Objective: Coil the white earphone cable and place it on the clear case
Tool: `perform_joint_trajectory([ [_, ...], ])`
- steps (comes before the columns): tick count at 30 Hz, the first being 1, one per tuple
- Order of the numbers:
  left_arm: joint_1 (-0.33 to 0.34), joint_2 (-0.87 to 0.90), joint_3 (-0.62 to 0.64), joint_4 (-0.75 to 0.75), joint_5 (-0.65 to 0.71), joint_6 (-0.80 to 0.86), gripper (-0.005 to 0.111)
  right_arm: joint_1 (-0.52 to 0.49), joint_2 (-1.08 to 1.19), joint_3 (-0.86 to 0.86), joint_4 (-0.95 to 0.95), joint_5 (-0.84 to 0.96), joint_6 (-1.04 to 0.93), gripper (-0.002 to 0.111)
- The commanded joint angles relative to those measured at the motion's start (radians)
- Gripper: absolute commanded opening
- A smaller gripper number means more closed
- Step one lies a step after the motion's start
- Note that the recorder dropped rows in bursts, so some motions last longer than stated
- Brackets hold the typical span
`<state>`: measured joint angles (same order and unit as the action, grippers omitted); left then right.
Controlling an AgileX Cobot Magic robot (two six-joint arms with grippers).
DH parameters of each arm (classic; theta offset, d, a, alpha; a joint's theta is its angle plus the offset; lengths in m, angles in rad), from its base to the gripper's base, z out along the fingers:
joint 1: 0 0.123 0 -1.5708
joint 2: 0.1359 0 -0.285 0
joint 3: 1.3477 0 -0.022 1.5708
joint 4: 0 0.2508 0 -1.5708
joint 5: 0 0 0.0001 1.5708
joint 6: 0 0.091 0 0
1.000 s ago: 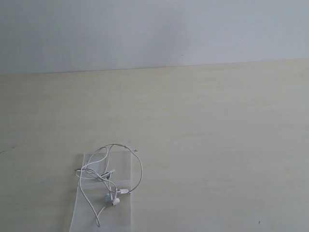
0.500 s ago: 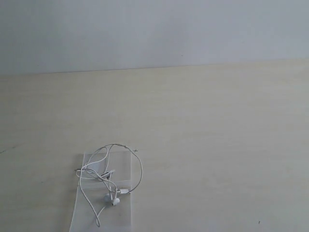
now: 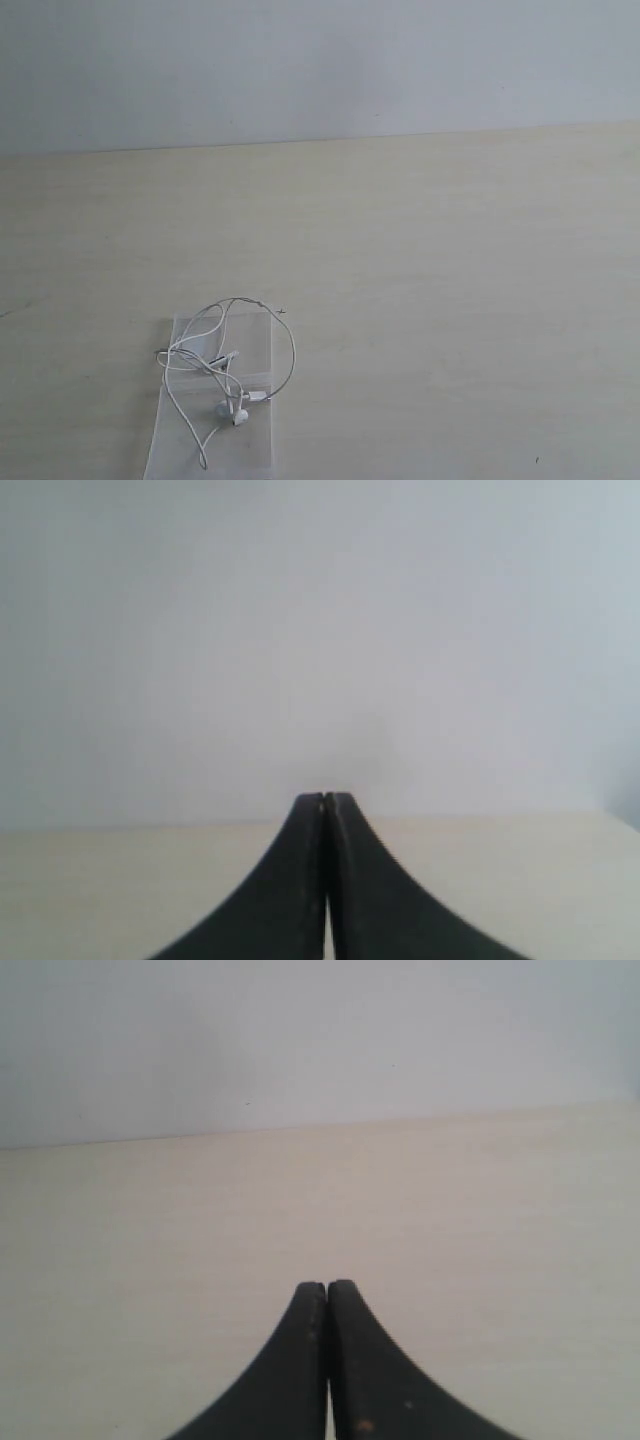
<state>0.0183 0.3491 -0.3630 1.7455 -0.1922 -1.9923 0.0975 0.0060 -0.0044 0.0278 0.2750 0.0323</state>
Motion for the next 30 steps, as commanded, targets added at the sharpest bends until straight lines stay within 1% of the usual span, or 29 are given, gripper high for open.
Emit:
perform_joint_trajectory([
  [1, 0.001, -0.182, 0.028, -0.001, -0.119, -0.018, 0.000, -0.006, -0.006, 0.004, 0.001, -0.001, -0.005, 0.000],
  [3, 0.001, -0.239, 0.028, -0.022, -0.135, -0.105, 0.000, -0.006, -0.006, 0.004, 0.001, -0.001, -0.005, 0.000],
  [4, 0.001, -0.265, 0.028, -0.086, -0.133, -0.132, 0.000, -0.006, -0.006, 0.004, 0.001, -0.001, -0.005, 0.000],
  [7, 0.001, -0.313, 0.028, -0.346, -0.128, -0.132, 0.000, -0.006, -0.006, 0.004, 0.001, -0.001, -0.005, 0.000],
  [8, 0.001, -0.320, 0.028, -0.400, -0.127, -0.130, 0.000, -0.006, -0.006, 0.004, 0.001, -0.001, -0.005, 0.000],
  [10, 0.001, -0.328, 0.028, -0.406, -0.085, -0.102, 0.000, -0.006, -0.006, 0.004, 0.001, -0.001, -0.005, 0.000],
  [11, 0.001, -0.328, 0.028, -0.384, -0.044, -0.041, 0.000, -0.006, -0.006, 0.004, 0.001, -0.001, -0.005, 0.000],
  [12, 0.001, -0.328, 0.028, -0.356, 0.004, 0.051, 0.000, -0.006, -0.006, 0.004, 0.001, -0.001, -0.005, 0.000],
  [14, 0.001, -0.326, 0.040, -0.363, 0.082, 0.325, 0.000, -0.006, -0.006, 0.004, 0.001, -0.001, -0.005, 0.000],
  [16, 0.001, -0.324, 0.058, -0.467, 0.128, 0.602, 0.000, -0.006, -0.006, 0.004, 0.001, -0.001, -0.005, 0.000],
  [17, 0.001, -0.324, 0.063, -0.547, 0.154, 0.764, 0.000, -0.006, -0.006, 0.004, 0.001, -0.001, -0.005, 0.000],
  [18, 0.001, -0.324, 0.072, -0.657, 0.181, 0.928, 0.000, -0.006, -0.006, 0.004, 0.001, -0.001, -0.005, 0.000],
  [19, 0.001, -0.324, 0.077, -0.762, 0.204, 1.058, 0.000, -0.006, -0.006, 0.004, 0.001, -0.001, -0.005, 0.000],
  [21, 0.001, -0.324, 0.090, -1.056, 0.266, 1.355, 0.000, -0.006, -0.006, 0.004, 0.001, -0.001, -0.005, 0.000],
  [24, 0.001, -0.324, 0.110, -1.386, 0.385, 1.671, 0.000, -0.006, -0.006, 0.004, 0.001, -0.001, -0.005, 0.000],
  [26, 0.001, -0.324, 0.128, -1.514, 0.448, 1.813, 0.000, -0.006, -0.006, 0.004, 0.001, -0.001, -0.005, 0.000],
  [27, 0.001, -0.324, 0.141, -1.542, 0.466, 1.835, 0.000, -0.006, -0.006, 0.004, 0.001, -0.001, -0.005, 0.000],
  [30, 0.001, -0.324, 0.189, -1.551, 0.466, 1.832, 0.000, -0.006, -0.006, 0.004, 0.001, -0.001, -0.005, 0.000],
])
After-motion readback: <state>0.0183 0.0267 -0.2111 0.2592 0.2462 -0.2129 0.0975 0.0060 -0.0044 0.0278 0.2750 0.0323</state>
